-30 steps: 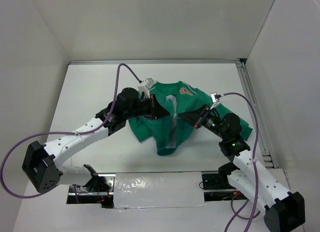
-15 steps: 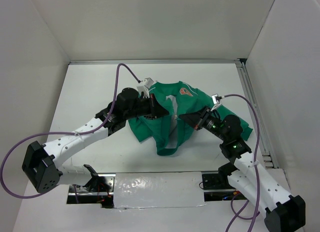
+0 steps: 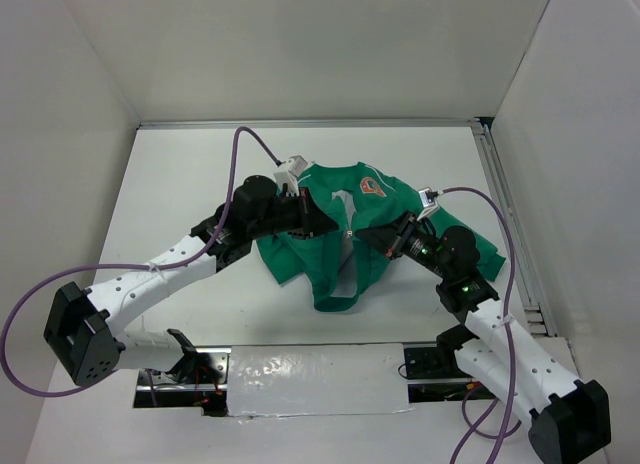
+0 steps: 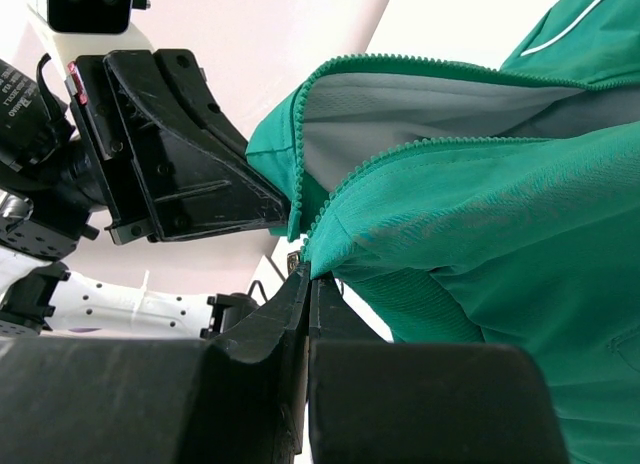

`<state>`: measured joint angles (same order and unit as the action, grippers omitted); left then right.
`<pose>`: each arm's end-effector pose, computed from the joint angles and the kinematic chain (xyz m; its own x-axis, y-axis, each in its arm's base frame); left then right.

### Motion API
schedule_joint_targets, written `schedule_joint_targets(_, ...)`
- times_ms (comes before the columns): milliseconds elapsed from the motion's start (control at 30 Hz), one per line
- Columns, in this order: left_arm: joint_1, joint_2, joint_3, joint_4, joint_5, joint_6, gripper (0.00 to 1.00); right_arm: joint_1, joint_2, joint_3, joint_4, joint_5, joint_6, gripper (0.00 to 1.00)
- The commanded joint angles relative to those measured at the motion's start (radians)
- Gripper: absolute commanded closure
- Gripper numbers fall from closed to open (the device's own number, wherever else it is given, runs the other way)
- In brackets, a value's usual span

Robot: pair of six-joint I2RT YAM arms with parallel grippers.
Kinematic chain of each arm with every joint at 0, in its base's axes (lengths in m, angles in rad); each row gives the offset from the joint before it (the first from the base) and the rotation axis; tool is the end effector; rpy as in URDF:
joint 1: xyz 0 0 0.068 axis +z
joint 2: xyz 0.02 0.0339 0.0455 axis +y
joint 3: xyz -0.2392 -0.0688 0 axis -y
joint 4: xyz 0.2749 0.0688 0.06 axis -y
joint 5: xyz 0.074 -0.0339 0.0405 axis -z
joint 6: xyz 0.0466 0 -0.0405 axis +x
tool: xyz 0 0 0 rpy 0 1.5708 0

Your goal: Zip up the jacket

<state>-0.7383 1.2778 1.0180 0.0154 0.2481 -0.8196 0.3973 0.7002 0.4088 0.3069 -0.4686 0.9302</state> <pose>0.2494 -0.2424 0.3010 -0.7278 -0.2957 -0.6188 0.4348 0.4989 -0.7497 0.2069 0.1096 0.2479 -0.6021 0.5231 -0.6032 -0.4667 0.3825 0.7975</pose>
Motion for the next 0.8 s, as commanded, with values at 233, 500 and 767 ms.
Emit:
schedule_joint_targets(233, -0.007, -0.009, 0.013, 0.049, 0.017, 0.002, 1.00, 0.012, 0.007, 0.035, 0.089, -0.011, -0.008, 1.00)
schedule_joint_targets(500, -0.009, -0.014, 0.005, 0.064, 0.036, 0.010, 1.00, 0.012, 0.010, 0.030, 0.104, 0.008, -0.004, 1.00)
schedule_joint_targets(767, -0.009, -0.014, 0.002, 0.054, 0.008, 0.007, 1.00, 0.012, -0.001, 0.036, 0.084, 0.008, -0.014, 1.00)
